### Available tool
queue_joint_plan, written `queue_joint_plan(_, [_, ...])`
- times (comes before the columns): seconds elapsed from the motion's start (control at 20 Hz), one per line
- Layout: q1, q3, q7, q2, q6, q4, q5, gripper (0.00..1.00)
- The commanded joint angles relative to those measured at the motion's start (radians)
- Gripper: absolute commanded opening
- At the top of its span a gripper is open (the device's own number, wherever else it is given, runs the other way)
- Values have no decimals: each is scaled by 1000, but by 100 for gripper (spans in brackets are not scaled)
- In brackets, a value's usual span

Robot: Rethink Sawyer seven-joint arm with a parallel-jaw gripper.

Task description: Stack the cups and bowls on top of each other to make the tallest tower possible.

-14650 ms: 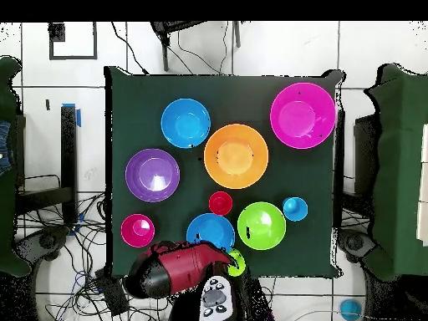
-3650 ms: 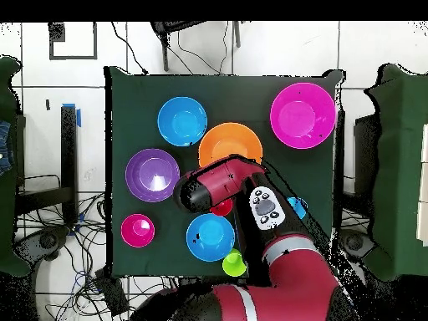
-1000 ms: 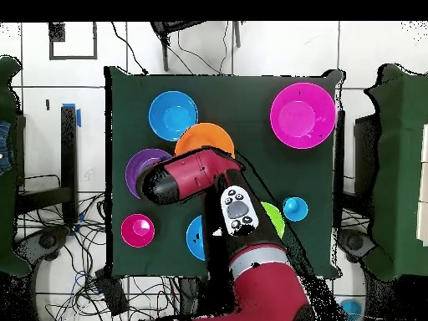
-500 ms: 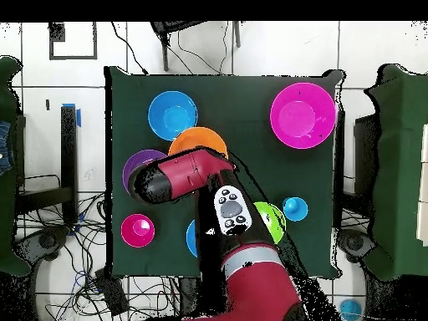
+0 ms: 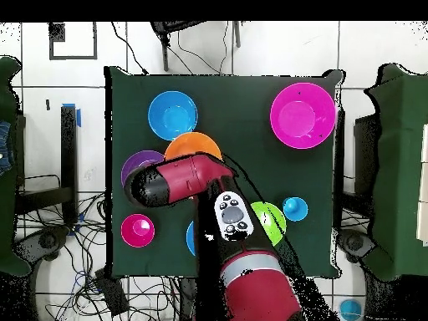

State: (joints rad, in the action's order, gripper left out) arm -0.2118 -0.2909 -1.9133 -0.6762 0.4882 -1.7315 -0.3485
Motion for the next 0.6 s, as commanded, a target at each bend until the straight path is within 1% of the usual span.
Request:
queue_joint_plan(0.05, [12,-60,-46,-1,93,-63,52,0])
queue_joint_plan(0.4, [-8,-69,4,-9,87,-75,42,0])
queue_joint_plan(0.6, [-13,-74,-2,-10,80,-84,49,0])
